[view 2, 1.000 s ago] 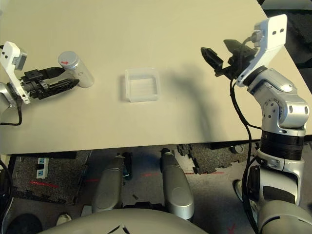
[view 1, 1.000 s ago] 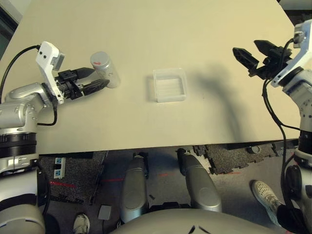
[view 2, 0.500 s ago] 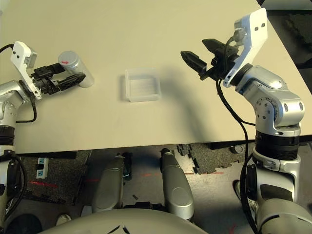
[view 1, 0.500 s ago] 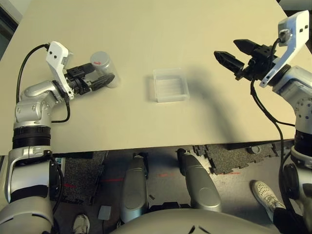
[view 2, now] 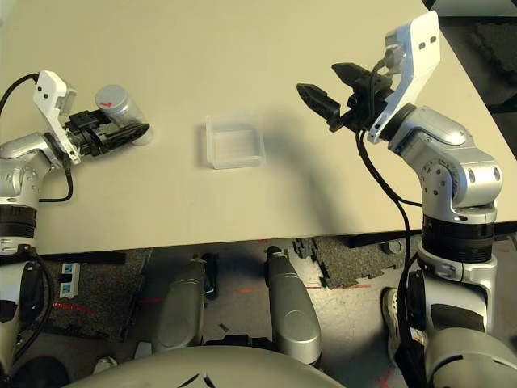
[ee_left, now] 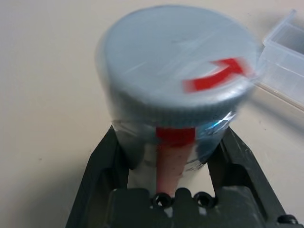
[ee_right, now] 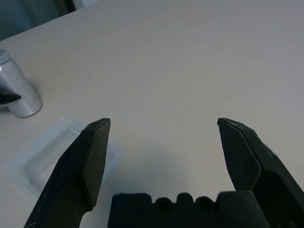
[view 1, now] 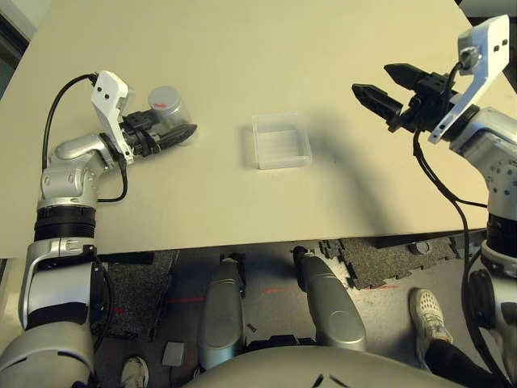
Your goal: Pour the medicine from the bottle into the box.
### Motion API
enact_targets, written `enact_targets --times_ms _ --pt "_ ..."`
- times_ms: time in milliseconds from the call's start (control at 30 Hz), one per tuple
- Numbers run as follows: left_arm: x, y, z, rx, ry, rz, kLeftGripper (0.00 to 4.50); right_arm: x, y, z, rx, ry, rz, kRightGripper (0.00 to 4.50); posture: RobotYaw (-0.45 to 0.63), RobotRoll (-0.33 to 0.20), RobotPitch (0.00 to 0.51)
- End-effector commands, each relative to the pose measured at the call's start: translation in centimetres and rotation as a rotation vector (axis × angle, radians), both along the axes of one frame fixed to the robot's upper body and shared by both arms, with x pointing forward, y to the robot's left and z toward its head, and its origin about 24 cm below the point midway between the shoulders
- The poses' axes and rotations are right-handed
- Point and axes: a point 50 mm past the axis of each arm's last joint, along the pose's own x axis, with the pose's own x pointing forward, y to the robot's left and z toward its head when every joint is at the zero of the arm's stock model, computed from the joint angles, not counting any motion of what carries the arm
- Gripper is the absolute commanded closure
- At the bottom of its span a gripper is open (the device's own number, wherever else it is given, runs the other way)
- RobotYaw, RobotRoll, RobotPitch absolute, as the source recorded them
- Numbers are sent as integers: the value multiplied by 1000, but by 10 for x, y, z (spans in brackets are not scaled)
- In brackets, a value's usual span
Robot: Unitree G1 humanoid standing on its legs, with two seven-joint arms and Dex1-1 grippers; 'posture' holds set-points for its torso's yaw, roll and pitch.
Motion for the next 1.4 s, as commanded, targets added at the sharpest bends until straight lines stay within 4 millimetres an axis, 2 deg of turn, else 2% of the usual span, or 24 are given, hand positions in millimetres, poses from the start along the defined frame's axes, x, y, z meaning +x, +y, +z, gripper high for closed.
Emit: enact_targets --times_ms 33,233,367,567,733,867,1200,1400 --pt "3 -1 -2 2 -3 6 2061 2 1 -1 -8 -1 8 0 -39 0 237" --pt "10 -32 24 -23 -44 -123 2061 4 13 7 -21 -22 65 0 -22 0 227" --pt "16 -69 41 -33 -19 -296 2061 5 31 16 -35 -34 161 0 -14 0 217" --pt "23 -100 51 39 0 -477 2061 2 64 29 -66 -14 340 0 -25 0 201" --pt "35 -115 58 78 -23 -542 2061 1 83 35 -121 -7 431 0 -41 0 192" --pt "41 -125 55 104 -46 -572 2061 1 96 39 -156 -15 458 0 -50 0 189" --pt "44 -138 48 115 -65 -616 2061 7 116 47 -202 11 271 0 -65 0 195" --pt "44 -142 50 112 -69 -621 2061 5 125 45 -190 27 275 0 -65 0 199"
